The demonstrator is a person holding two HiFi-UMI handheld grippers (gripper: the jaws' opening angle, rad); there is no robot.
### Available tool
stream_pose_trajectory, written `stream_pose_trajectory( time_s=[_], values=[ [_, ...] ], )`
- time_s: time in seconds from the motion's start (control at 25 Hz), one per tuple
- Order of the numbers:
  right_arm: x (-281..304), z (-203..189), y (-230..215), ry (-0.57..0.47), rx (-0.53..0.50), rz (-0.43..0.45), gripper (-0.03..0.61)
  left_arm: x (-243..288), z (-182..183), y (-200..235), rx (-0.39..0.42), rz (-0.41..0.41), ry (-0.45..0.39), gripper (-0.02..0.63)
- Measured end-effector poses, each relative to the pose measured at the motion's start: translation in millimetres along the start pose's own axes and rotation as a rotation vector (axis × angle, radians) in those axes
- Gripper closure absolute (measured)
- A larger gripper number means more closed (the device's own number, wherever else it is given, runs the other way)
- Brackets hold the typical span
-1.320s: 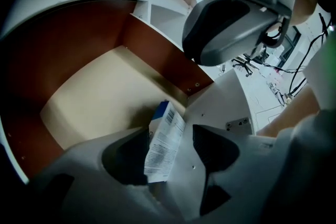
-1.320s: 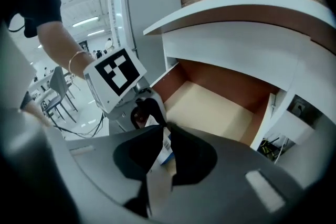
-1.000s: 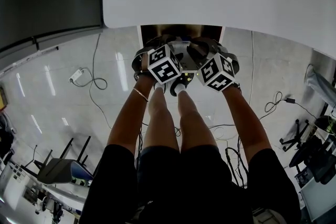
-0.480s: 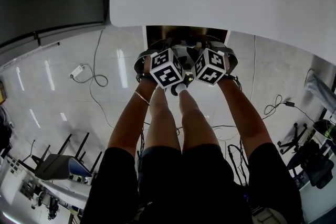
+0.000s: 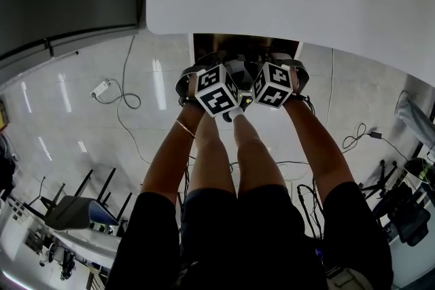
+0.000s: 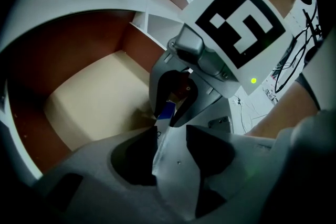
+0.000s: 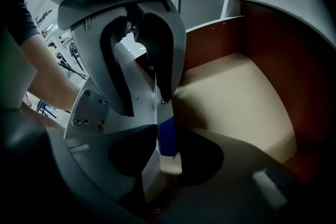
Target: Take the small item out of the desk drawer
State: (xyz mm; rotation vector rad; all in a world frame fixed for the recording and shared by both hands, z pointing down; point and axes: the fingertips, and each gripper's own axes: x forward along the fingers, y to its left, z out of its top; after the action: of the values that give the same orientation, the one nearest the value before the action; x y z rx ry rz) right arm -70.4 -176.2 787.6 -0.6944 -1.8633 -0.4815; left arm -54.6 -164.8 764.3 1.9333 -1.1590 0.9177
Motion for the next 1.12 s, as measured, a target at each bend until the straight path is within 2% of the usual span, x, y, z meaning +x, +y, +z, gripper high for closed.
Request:
stream_pose_trajectory(
  time_s=[0.24,0.52,0.88,1.12],
  values=[
    [0,1,8,0.003,-0.054,0.01,0.466,-4,-2,0,-0.05,0.015,-0.032,0.5],
    [-5,1,10,0.004,-0.073,-0.007,0.471,-17,0,4,-0.076,0.058,-0.081,0.61],
    [-22,0,9,-0.006,0.022,-0.022,0.472,-39,3,7,-0.172,0.097,-0.161,0.615],
    [-36,0,9,-0.036,0.072,-0.07,0.472,-65,1,11,-0.246,0.149,-0.228,0.616]
  ],
)
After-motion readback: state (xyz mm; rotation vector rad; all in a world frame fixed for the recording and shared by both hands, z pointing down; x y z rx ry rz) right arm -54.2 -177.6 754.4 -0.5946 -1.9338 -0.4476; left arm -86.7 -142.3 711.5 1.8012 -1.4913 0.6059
